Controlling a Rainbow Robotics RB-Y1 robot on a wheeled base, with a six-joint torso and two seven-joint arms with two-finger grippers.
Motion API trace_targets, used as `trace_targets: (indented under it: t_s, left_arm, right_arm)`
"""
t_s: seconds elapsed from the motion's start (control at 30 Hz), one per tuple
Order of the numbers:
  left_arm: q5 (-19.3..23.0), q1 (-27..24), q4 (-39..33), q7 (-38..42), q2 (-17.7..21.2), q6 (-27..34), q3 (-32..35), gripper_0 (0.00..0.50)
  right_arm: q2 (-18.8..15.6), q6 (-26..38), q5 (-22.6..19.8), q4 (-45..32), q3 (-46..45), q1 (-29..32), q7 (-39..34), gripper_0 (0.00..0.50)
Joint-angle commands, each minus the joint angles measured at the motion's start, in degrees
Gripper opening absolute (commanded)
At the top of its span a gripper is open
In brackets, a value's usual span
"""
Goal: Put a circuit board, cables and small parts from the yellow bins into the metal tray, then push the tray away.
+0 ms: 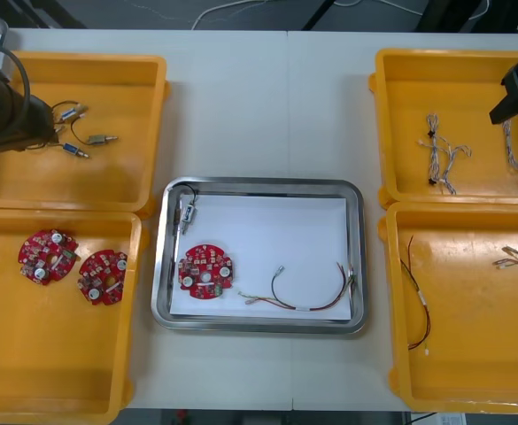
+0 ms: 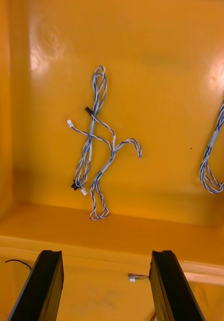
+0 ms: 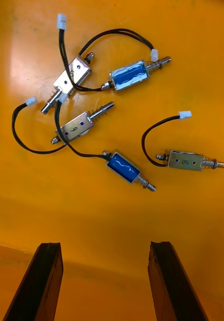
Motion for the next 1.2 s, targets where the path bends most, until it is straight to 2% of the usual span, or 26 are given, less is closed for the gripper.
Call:
trace_targets:
  t_s: [0.03, 0.3, 0.57, 0.7, 0.97, 1.2]
  left_arm:
    - [-1.3, -1.5, -0.4, 10.0, 2.6, 1.0, 1.6, 0.500]
    - [-3.9, -0.5, -0.4, 23.3, 2.1, 1.4, 1.6, 0.500]
    - [-9.4, -0.9, -0.2, 32.9, -1.0, 0.3, 1.5, 0.500]
    - [-10.9, -2.0, 1.6, 34.8, -2.1, 0.2, 1.2, 0.500]
    - [-17.0, -5.7, 8.5, 36.5, -5.5, -2.5, 0.5, 0.500]
    - [-19.2, -6.6, 9.3, 38.3, -7.2, -4.0, 0.5, 0.500]
  right_arm:
    - [0.2, -0.5, 1.4, 2.0, 3.5, -2.4, -3.0, 0.500]
    - [1.6, -7.0, 2.2, 7.6, 4.0, -2.4, -3.7, 0.500]
    - [3.0, -15.5, 3.8, 13.3, 7.2, -2.4, -5.1, 0.500]
    - [3.4, -18.3, 4.4, 15.1, 9.2, -2.4, -6.2, 0.500]
    - [5.3, -23.0, 6.6, 20.4, 9.8, -2.4, -7.3, 0.500]
    - [7.1, -25.2, 8.8, 23.3, 9.8, -2.4, -7.6, 0.500]
